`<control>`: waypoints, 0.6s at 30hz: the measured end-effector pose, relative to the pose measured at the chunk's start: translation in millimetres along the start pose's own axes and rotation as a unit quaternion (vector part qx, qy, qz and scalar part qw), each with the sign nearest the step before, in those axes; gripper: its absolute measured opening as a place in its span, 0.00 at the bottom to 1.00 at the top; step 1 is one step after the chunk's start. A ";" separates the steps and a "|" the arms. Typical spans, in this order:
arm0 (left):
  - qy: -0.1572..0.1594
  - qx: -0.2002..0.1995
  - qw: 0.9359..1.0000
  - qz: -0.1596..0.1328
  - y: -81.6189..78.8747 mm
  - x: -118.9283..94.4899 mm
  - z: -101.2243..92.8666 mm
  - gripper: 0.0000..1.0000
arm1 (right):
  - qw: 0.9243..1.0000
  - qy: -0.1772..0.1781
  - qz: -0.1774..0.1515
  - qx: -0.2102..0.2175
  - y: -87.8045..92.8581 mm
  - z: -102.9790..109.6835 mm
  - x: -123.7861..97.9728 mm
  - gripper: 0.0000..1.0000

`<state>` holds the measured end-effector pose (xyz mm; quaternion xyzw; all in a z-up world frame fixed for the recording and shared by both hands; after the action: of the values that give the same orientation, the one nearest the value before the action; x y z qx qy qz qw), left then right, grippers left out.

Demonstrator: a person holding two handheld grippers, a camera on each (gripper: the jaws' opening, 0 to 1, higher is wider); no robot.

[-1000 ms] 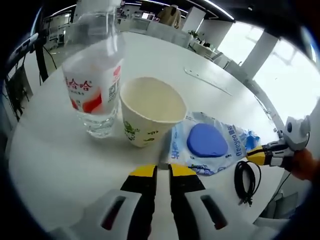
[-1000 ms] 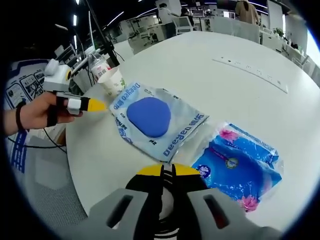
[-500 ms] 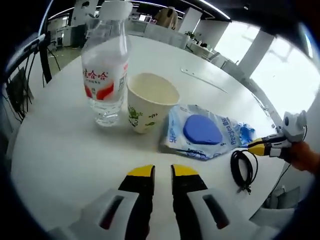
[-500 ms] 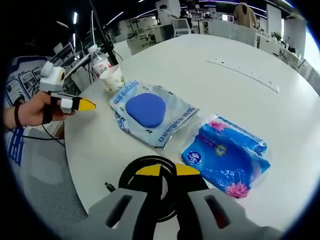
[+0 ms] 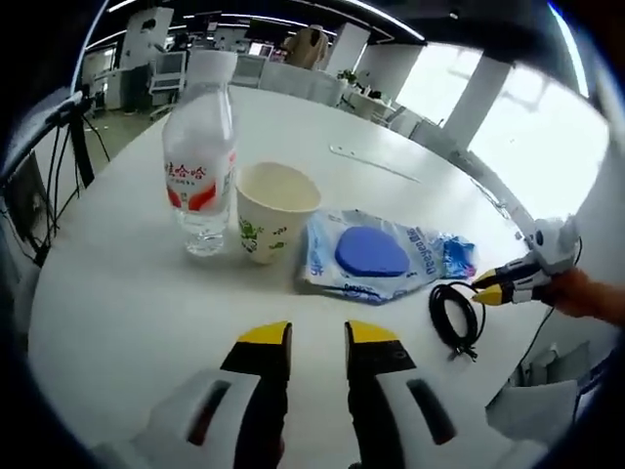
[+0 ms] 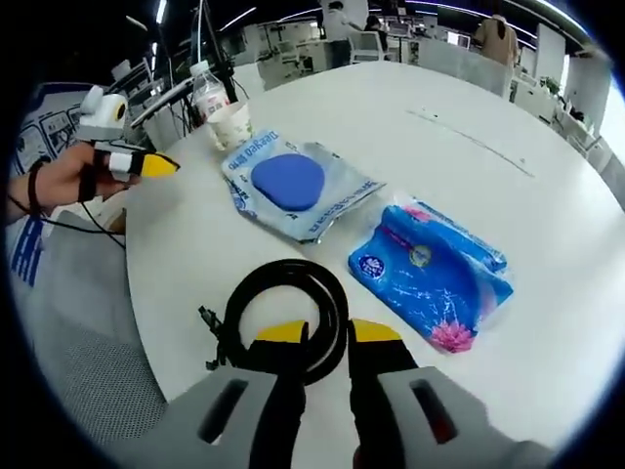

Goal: Arrange the tabletop items into an orderly group along one side of the table until the central work area is clear of visible clutter.

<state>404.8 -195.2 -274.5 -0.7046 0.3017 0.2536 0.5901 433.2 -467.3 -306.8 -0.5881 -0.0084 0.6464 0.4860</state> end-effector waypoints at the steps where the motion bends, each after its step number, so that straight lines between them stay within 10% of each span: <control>1: 0.002 0.009 1.000 -0.001 -0.3 -2.6 -0.9 0.21 | 1.000 0.000 0.002 0.002 1.5 1.2 1.3 0.16; 18: 0.014 0.057 0.998 -0.026 4.6 -48.7 -0.6 0.34 | 1.000 0.017 0.025 0.003 9.2 -1.8 12.8 0.19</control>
<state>367.8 -190.3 -242.7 -0.6810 0.3049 0.2108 0.6316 431.0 -465.0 -322.4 -0.5975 0.0163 0.6487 0.4711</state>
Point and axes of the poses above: the point that each gripper's makers call its tool centre point, and the gripper's own axes: x roughly forward along the fingers, z roughly to its left, y roughly out of its underside, the point moved 1 cm from there along -x, roughly backward along the fingers, and after that the axes turned 13 degrees about -y, right-handed, at the moved point
